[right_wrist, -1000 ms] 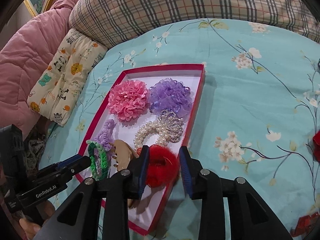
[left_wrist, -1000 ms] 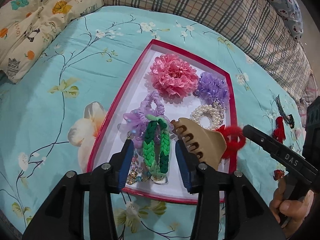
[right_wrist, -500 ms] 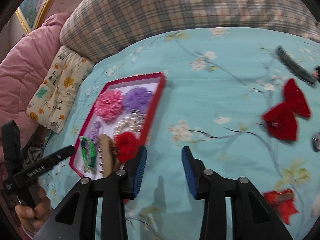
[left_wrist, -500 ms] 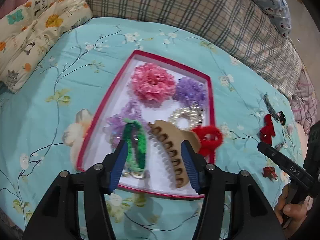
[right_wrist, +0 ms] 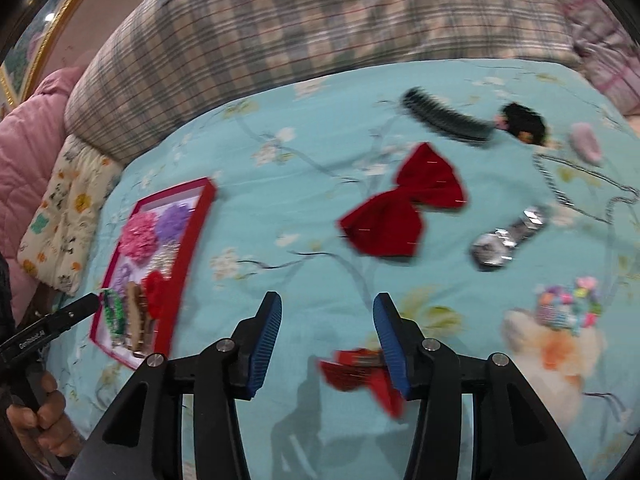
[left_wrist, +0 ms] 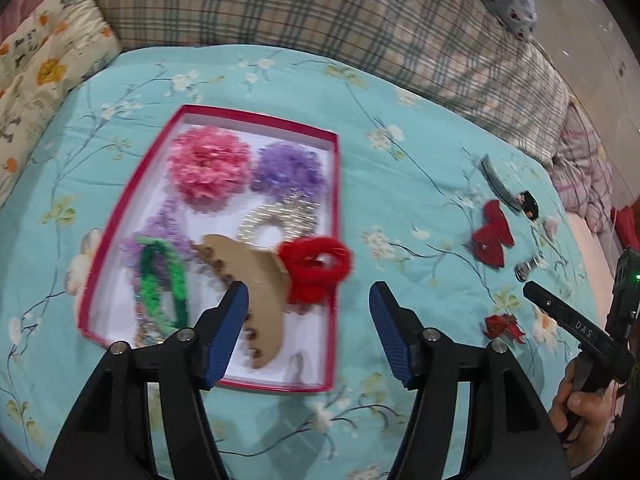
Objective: Organize jewelry
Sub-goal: 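Grasp the silver watch with the right tool while the left tool grasps the red bow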
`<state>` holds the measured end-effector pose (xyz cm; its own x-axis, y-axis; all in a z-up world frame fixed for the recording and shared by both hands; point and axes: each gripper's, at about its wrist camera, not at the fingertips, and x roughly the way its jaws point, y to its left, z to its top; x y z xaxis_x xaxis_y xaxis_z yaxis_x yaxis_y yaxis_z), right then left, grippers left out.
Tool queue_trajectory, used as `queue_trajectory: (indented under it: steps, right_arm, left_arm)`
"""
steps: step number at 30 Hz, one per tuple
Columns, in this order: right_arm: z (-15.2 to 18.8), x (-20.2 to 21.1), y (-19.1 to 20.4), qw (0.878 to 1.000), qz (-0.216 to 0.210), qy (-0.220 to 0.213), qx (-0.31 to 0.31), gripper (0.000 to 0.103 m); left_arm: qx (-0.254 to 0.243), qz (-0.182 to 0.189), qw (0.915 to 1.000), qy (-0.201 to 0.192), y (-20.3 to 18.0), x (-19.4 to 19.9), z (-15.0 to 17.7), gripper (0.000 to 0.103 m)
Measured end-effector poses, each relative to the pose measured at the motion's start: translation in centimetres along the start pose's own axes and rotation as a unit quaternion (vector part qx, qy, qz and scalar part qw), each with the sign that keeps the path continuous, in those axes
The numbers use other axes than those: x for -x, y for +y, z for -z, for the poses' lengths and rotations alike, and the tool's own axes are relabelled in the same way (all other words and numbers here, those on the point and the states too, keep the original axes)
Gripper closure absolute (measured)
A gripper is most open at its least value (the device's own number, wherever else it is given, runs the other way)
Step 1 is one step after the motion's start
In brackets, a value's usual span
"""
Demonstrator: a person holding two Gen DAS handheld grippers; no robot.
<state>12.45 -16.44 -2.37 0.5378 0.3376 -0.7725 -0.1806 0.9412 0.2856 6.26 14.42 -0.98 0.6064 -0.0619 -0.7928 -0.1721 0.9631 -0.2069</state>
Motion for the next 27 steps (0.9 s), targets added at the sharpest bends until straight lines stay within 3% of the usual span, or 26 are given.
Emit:
queue_trajectory:
  steps: [14, 22, 27]
  right_arm:
    - [0.6, 3.9, -8.7, 0.996, 0.062, -0.025, -0.053, 0.051]
    - [0.5, 3.7, -11.2, 0.995, 0.064, -0.021, -0.074, 0.051]
    - [-0.1, 2.6, -12.0, 0.995, 0.055, -0.017, -0.083, 0.051]
  left_arm:
    - [-0.06, 0.043, 0.997, 0.026, -7.7, -1.3, 1.1, 0.041]
    - [-0.113, 0.09, 0.9876, 0.061, -13.3, -3.6, 2.6, 0.038]
    - [-0.13, 0.096, 0.9843, 0.071, -15.9, -5.5, 1.9, 0.038]
